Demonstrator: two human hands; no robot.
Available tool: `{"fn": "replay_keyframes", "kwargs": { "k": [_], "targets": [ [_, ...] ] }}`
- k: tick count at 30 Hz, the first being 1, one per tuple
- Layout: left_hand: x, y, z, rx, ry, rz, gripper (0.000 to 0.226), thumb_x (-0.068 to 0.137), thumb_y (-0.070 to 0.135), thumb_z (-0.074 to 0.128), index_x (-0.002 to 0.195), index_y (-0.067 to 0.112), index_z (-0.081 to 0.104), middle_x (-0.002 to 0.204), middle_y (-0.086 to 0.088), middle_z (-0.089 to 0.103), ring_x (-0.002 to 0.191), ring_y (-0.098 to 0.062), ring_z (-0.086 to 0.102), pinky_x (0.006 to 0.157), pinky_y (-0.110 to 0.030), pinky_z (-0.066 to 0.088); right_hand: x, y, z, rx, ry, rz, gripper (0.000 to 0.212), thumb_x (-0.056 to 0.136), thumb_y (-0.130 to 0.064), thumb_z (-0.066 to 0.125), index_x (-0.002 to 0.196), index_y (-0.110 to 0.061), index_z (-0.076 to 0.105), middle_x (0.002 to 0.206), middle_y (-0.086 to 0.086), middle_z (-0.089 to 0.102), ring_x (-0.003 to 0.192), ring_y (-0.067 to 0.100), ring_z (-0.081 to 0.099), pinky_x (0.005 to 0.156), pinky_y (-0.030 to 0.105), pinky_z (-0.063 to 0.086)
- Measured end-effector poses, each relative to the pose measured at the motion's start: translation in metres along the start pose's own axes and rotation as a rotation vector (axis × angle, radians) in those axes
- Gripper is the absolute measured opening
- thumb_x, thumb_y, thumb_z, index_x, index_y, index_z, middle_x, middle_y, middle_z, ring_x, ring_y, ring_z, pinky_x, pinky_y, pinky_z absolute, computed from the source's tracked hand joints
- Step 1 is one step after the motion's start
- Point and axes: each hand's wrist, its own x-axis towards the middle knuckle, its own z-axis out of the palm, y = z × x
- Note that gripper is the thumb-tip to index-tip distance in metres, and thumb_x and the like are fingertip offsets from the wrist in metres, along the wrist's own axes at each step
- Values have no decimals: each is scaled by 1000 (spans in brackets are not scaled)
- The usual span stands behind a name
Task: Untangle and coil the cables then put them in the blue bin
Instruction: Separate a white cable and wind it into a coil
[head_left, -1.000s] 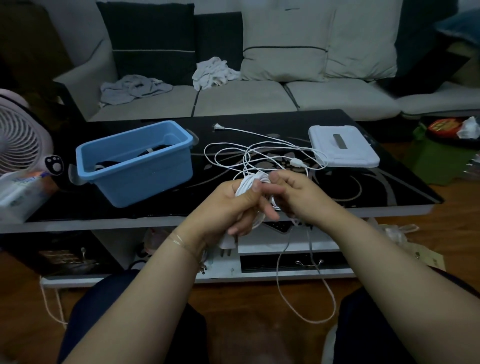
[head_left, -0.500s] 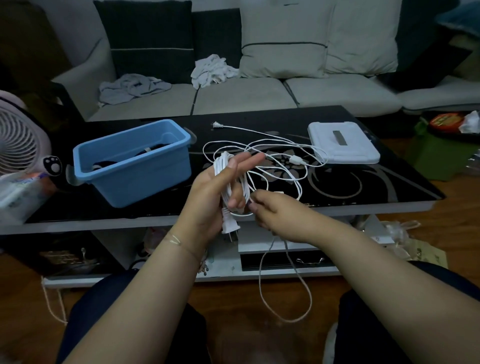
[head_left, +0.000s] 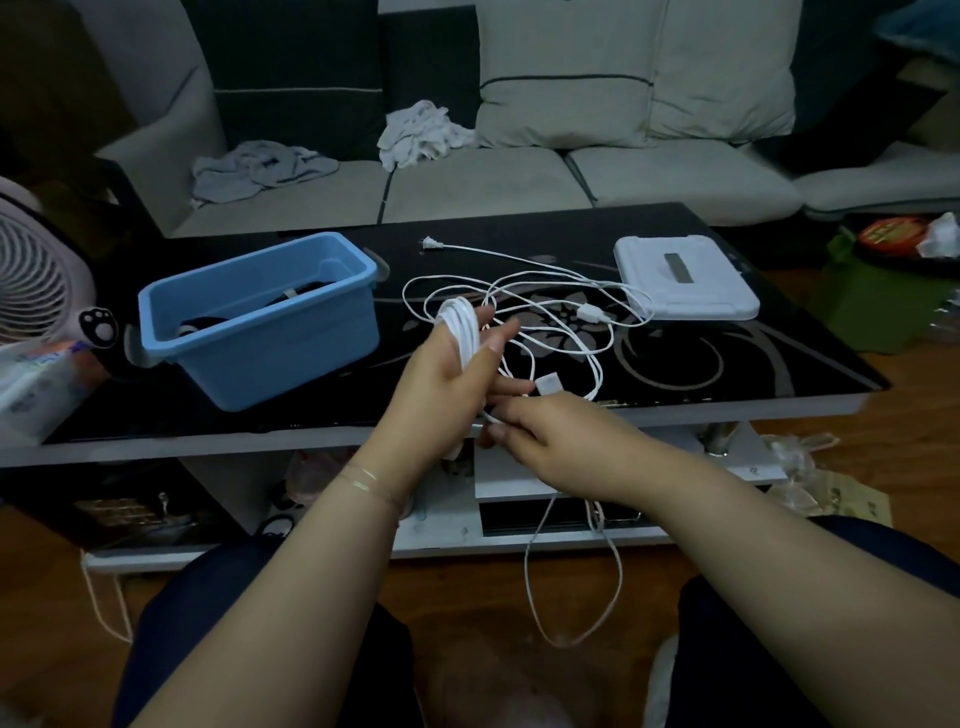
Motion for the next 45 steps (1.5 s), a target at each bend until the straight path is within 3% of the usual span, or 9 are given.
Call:
{"fn": "replay_keyframes", "kwargs": {
  "k": [3, 7, 12, 18, 23, 29, 32, 40, 45],
  "targets": [
    [1, -5, -3, 413, -11, 112, 33, 101, 32, 46, 129, 17, 56, 123, 20, 58, 108, 10, 57, 88, -10, 43, 0, -1, -2, 21, 16, -6, 23, 99, -35, 44, 108, -24, 62, 83, -7, 65, 68, 14, 57, 65, 37, 50],
    [0, -6, -1, 721, -110, 24, 81, 89, 69, 21, 117, 4, 59, 119, -12, 64, 108, -26, 60, 91, -44, 46, 1, 0, -9, 4, 88, 41, 25, 89, -37, 53, 72, -23, 63, 58, -3, 56, 54, 9, 50, 51, 31, 40],
    [-6, -2, -2, 492, -299, -49, 78, 76, 82, 31, 93, 10, 55, 69, -3, 72, 52, -18, 66, 61, -43, 56, -1, 5, -21, -43, 169, 100, 20, 76, -48, 56, 65, -32, 62, 65, -8, 62, 65, 10, 56, 53, 28, 38],
    [-6, 2, -7, 317, -430, -82, 26, 71, 45, 78, 80, 29, 61, 64, -2, 57, 56, -21, 55, 49, -31, 45, -2, 18, -30, 173, 253, 19, 34, 72, -56, 69, 67, -27, 52, 61, -17, 53, 57, 3, 45, 53, 26, 33],
    [-6, 1, -13, 175, -418, -68, 9, 96, 12, 59, 103, 11, 64, 49, 5, 52, 32, -13, 44, 37, -24, 37, 0, 28, -32, 244, 298, -56, 21, 94, -38, 55, 80, -23, 49, 69, -2, 53, 62, 7, 43, 59, 35, 38],
    [-9, 1, -9, -74, -396, -70, 18, 97, 8, 53, 110, 4, 66, 40, -4, 37, 30, -14, 35, 41, -23, 32, 4, 19, -30, 509, 292, -37, 21, 98, -27, 48, 78, -22, 49, 66, -6, 50, 61, 4, 43, 57, 21, 36],
    [-9, 0, -10, -175, -422, -91, 22, 95, 13, 53, 111, 3, 65, 38, 1, 37, 29, -10, 34, 40, -23, 30, 5, 14, -29, 692, 259, 18, 20, 98, -25, 45, 80, -16, 45, 63, 8, 45, 58, 20, 40, 53, 32, 34],
    [-8, 1, -8, -477, -385, -68, 30, 95, 18, 49, 116, 5, 65, 66, -8, 65, 28, -3, 35, 38, -16, 35, 13, 15, -18, 1049, 199, 103, 10, 99, -14, 47, 94, -8, 52, 59, 0, 54, 48, 10, 47, 51, 24, 44],
    [-5, 3, -7, -452, -268, -28, 36, 94, 33, 50, 118, 12, 68, 124, -22, 64, 35, -3, 36, 44, -18, 39, 14, 12, -1, 639, 178, 96, 18, 104, -22, 36, 104, -17, 54, 51, -4, 51, 42, 7, 47, 46, 19, 41]
  ]
}}
